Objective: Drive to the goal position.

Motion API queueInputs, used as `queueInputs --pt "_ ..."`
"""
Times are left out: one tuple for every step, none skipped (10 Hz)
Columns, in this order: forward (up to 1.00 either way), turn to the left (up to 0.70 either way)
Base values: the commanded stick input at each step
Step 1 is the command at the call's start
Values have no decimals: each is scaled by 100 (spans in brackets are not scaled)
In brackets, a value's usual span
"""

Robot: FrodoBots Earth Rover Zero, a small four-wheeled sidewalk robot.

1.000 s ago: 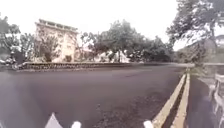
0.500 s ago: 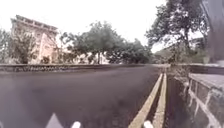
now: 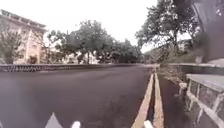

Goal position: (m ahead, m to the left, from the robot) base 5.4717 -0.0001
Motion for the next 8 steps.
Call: queueInputs --pt "100 0" --pt "100 0" --pt "100 0" --pt "100 0" --pt "100 0" --pt "100 0" --pt "100 0" --pt "100 0"
